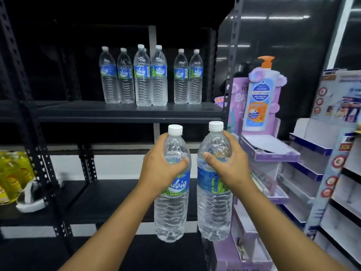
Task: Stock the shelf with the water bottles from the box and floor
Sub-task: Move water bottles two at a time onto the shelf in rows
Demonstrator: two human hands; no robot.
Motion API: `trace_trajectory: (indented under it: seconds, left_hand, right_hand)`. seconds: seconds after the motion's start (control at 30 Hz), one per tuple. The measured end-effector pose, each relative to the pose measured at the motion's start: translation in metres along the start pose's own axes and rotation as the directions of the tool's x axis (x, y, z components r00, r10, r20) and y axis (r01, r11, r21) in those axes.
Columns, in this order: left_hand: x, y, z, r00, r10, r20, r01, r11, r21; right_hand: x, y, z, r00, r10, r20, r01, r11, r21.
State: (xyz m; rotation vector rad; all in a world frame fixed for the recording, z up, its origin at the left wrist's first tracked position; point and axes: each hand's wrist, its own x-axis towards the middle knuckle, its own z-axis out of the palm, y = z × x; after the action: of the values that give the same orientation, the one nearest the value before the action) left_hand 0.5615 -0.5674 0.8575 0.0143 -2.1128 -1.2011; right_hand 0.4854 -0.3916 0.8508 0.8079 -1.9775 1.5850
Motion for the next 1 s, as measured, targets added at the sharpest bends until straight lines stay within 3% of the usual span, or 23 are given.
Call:
trace_trajectory:
  seconds: [0.37,1.0]
  left_hand:
    - [0.045,0.051,0.022,0.994,0.088,-0.058,-0.085,0.995,0.047]
    - [0.201,0.062,0.012,0.968,0.235,-0.086,-0.231,0.971,0.052]
  right_hand:
    - [0.059,-0.010,-0.035,0.997,-0.078,0.002,0.078,0.997,0.014]
    - [0.207,-0.018,-0.002,0.969,-0.235,-0.075,0.234,0.972,-0.013]
